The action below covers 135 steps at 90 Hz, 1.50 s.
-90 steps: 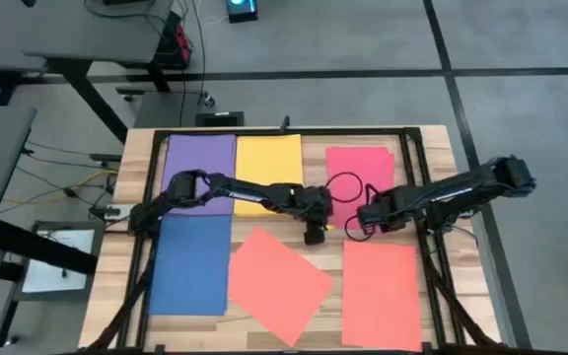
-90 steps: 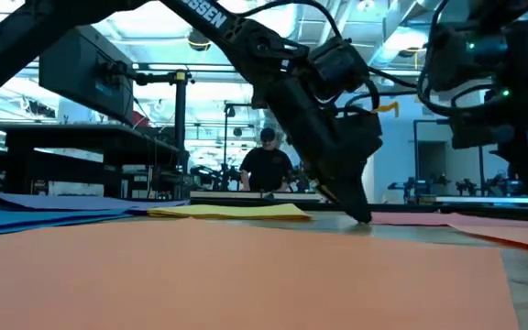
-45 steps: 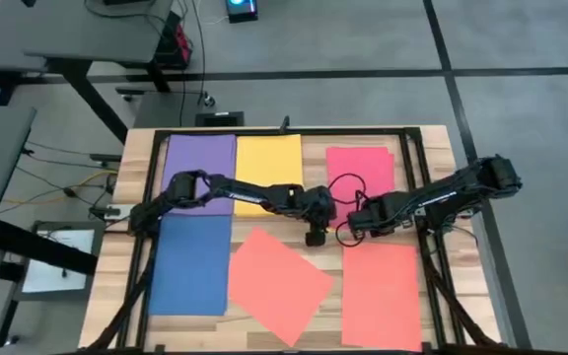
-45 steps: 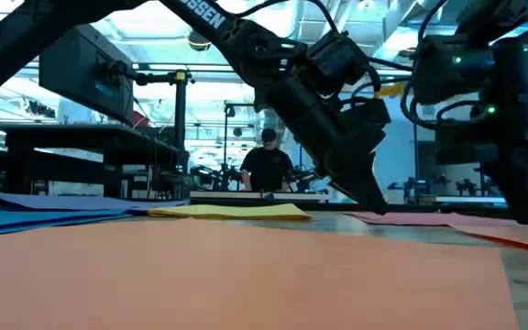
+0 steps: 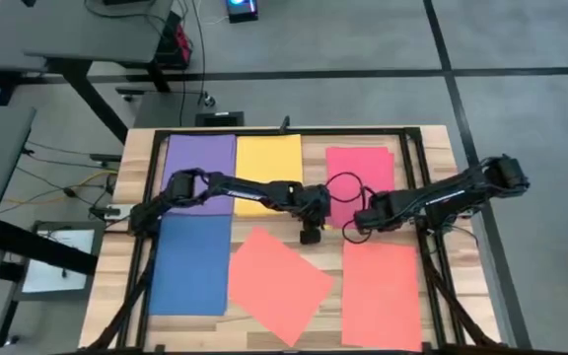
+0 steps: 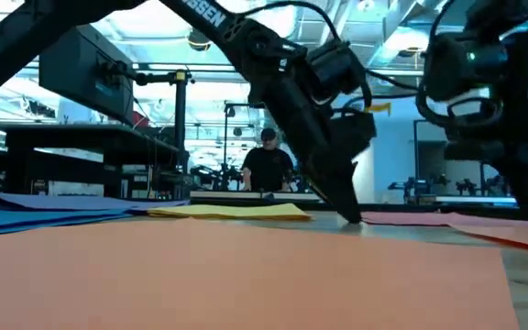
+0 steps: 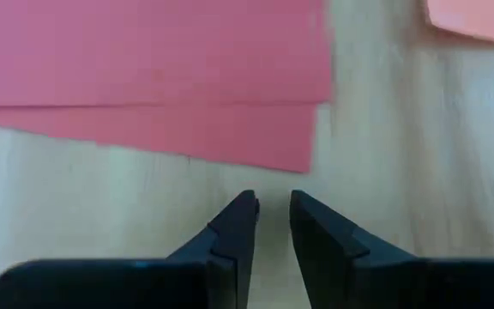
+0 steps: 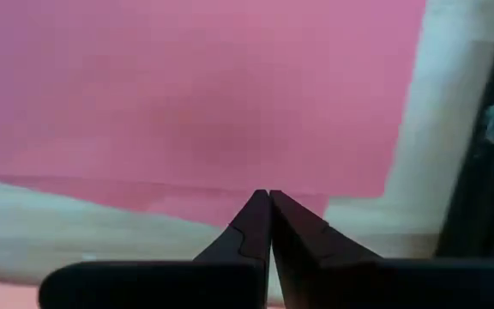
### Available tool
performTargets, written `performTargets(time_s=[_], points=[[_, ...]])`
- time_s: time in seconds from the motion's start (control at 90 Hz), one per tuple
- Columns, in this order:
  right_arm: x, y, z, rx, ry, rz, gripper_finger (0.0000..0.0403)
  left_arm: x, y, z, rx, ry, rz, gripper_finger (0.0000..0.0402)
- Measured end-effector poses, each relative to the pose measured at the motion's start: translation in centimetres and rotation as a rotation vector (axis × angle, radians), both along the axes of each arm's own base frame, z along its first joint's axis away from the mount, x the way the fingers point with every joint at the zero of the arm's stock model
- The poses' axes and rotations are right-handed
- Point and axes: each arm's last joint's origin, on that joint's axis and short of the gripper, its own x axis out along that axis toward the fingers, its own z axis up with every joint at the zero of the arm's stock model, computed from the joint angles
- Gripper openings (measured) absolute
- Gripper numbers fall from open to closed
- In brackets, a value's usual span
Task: Organize paper
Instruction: Stack the red paper on top of the red paper
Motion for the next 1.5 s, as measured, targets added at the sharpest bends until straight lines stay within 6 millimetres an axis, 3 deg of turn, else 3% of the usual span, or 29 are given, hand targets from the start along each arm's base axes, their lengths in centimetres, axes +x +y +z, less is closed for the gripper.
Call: performTargets(time_s=[0.222, 0.433, 0.722, 0.989, 1.3, 1.5], points=[[-0.5, 0.1, -1.5, 0.015, -0.021, -0.031, 0.0, 0.4, -0.3, -1.1, -0.012, 0.007, 0.019, 0.0062], [-0.3, 0.1, -1.5, 0.017, -0.038, -0.033, 0.0, 0.8, -1.1, -1.0, 0.022, -0.044, -0.028, 0.0062], [1.5, 0.4, -0.7, 0.045, -0.164, -0.025, 0.0, 0.9, -1.3, -1.1, 0.027, -0.05, -0.045, 0.0062], [0.6, 0.4, -0.1, 0.063, -0.032, -0.016, 0.0, 0.8, -1.3, -1.2, 0.025, -0.04, -0.047, 0.0062], [0.6, 0.1, 0.1, 0.055, -0.018, -0.016, 0.0, 0.9, -1.3, -1.2, 0.022, -0.048, -0.051, 0.0062], [0.2, -0.2, -0.1, 0.014, 0.001, -0.046, 0.0, 2.2, -1.8, 0.4, -0.047, -0.137, -0.144, 0.0061]])
